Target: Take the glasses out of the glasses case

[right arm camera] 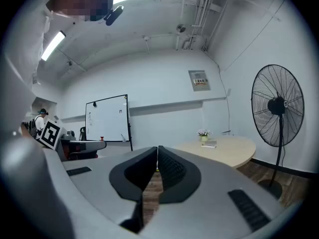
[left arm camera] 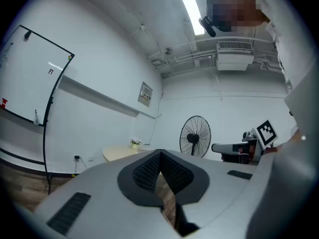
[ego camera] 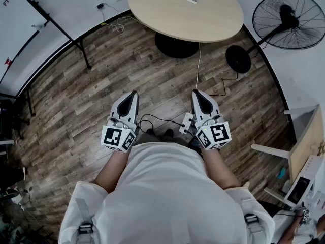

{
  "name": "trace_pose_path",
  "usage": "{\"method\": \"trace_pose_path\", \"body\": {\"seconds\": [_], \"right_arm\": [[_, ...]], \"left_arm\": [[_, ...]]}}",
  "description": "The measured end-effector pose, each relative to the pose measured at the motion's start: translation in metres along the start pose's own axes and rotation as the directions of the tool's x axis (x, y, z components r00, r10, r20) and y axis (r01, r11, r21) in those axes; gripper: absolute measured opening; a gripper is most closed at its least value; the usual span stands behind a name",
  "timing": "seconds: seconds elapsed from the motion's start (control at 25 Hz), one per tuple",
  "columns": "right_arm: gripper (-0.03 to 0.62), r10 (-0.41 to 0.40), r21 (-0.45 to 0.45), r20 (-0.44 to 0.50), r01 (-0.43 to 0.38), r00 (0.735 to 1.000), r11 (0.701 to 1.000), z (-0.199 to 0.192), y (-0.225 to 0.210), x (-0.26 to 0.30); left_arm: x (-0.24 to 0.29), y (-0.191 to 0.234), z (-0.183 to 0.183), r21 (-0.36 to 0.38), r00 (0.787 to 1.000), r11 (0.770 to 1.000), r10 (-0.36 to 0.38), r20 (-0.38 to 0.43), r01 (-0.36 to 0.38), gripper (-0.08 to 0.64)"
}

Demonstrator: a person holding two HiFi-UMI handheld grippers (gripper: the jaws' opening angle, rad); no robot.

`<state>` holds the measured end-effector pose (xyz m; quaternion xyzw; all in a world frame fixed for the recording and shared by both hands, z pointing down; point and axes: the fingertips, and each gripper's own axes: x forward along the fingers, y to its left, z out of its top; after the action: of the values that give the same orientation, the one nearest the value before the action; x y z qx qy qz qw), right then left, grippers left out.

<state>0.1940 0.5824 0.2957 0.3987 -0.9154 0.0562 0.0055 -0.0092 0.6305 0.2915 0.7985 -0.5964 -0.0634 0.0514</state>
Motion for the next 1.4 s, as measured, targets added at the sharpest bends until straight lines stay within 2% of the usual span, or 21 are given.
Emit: {"method": "trace_pose_path", "body": {"seconds": [0.16, 0.4, 0.64, 0.84, 1.12, 1.4], "right_arm": [[0.023, 0.009, -0.006, -0.017, -0.009, 1.000, 1.000, 0.001, 0.004, 0.004], [0.025, -0.021, -0.005, -0.029, 0.021, 0.999, 1.000, 0.010, 0.013, 0.019], [0.025, -0.028, 0.027, -0.008, 0.028, 1.000, 0.999, 0.008, 0.019, 0.033], [0.025, 0.002, -0.043, -0.026, -0.003, 1.000, 0.999, 0.008, 0.022, 0.049], [0.025, -0.016, 0.009, -0.004, 0.016, 1.000, 1.000, 0.002, -0.017, 0.121], [0.025, -0.019, 0.037, -0.007, 0.019, 1.000, 0.999, 0.014, -0.093, 0.204]], "left_arm": [[0.000, 0.010, 0.009, 0.001, 1.000, 1.000, 0.007, 0.008, -0.007, 0.012], [0.001, 0.034, 0.019, 0.004, 1.000, 1.000, -0.001, 0.009, 0.001, 0.011], [-0.002, 0.046, 0.015, -0.026, 0.993, 0.992, -0.121, 0.007, 0.121, 0.012], [0.003, 0.064, 0.004, -0.036, 0.995, 0.995, -0.098, -0.016, 0.097, 0.012], [0.061, 0.098, -0.001, -0.070, 0.993, 0.990, -0.120, -0.021, 0.118, 0.012], [0.177, 0.132, 0.001, -0.055, 0.990, 0.992, -0.117, -0.078, 0.112, 0.012]]}}
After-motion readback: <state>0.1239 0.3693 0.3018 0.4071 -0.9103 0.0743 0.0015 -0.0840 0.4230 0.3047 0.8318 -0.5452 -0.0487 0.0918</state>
